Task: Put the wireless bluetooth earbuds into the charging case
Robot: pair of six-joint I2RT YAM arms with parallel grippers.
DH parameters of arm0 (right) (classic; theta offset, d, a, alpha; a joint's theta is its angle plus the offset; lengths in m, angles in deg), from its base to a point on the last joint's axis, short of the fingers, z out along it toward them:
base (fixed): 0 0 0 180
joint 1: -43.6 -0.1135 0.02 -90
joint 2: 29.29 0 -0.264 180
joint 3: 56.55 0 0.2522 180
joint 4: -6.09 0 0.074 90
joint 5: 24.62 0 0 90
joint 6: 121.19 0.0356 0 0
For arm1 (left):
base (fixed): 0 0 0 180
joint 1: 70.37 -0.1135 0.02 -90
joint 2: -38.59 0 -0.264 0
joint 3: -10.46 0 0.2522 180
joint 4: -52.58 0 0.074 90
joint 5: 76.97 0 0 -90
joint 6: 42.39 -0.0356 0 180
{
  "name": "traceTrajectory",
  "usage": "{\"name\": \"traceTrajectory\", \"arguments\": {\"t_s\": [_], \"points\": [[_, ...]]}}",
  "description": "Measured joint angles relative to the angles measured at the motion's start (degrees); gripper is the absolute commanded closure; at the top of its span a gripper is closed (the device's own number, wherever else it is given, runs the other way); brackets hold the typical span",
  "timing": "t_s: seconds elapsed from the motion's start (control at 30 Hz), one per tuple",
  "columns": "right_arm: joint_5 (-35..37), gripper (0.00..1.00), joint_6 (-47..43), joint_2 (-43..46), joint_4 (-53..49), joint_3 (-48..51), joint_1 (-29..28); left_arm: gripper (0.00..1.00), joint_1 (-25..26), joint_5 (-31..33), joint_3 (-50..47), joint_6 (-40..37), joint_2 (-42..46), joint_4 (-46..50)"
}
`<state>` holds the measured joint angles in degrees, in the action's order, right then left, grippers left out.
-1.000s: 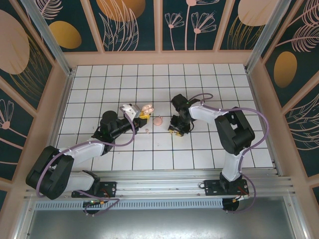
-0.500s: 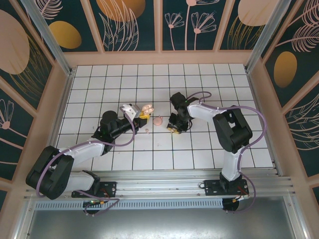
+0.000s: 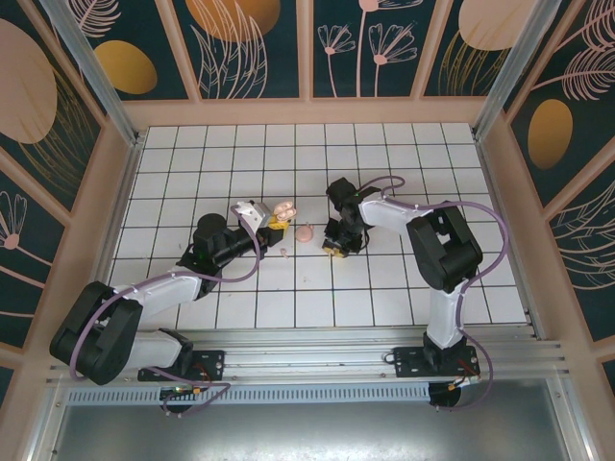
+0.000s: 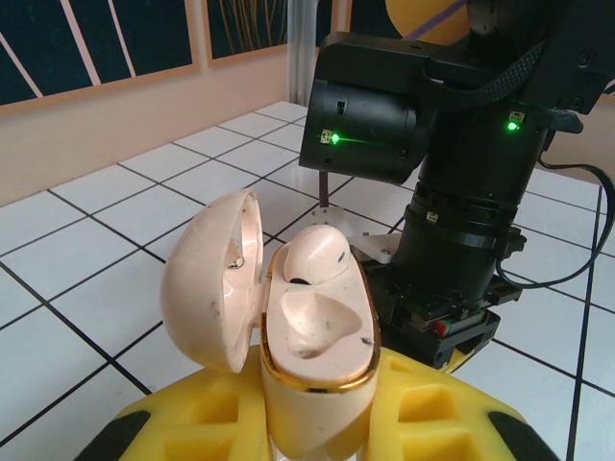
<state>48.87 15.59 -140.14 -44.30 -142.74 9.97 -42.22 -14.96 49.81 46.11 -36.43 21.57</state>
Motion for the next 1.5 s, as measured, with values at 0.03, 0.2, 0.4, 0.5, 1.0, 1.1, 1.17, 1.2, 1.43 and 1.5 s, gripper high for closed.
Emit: {"name": "traceTrajectory", "arguments": {"t_s": [0.03, 0.2, 0.4, 0.5, 1.0, 1.1, 1.17, 1.2, 1.43, 1.5], "points": [[0.0, 0.79, 0.0, 0.0, -0.07, -0.07, 0.0, 0.97, 0.0, 0.0, 0.0, 0.0, 0.0, 0.0], [0.52, 0.79, -0.42, 0.09, -0.17, -0.2, 0.0, 0.97, 0.0, -0.02, 0.0, 0.0, -0.02, 0.0], [3.69, 0.8, -0.57, 5.33, 2.99, 2.86, 0.04, 0.97, 0.0, -0.2, 0.0, 0.44, -1.66, -1.07], [5.16, 0.79, -1.38, 11.15, 5.62, 4.74, 0.04, 0.98, 0.0, -0.7, 0.17, 1.49, -3.63, -2.84], [10.73, 0.8, -8.24, 37.11, 25.64, 13.35, -2.25, 0.98, 5.44, -1.88, 10.62, 6.62, -14.8, -8.79], [10.73, 0.79, -9.46, 39.28, 28.63, 14.16, -3.23, 0.99, 6.32, -1.6, 12.09, 7.06, -15.74, -9.03], [10.71, 0.79, -10.32, 40.37, 30.18, 14.38, -3.63, 0.99, 6.49, -1.42, 12.79, 7.21, -16.06, -9.03], [10.71, 0.79, -10.51, 40.65, 30.77, 14.38, -3.72, 0.99, 6.49, -1.31, 13.03, 7.21, -16.17, -9.03], [11.02, 0.79, -11.76, 41.16, 34.18, 14.38, -5.46, 0.99, 6.49, -1.29, 13.64, 7.23, -16.33, -9.01], [11.13, 0.79, -11.96, 40.94, 35.08, 14.38, -5.95, 0.99, 6.49, -1.29, 13.66, 7.37, -16.33, -9.01]]}}
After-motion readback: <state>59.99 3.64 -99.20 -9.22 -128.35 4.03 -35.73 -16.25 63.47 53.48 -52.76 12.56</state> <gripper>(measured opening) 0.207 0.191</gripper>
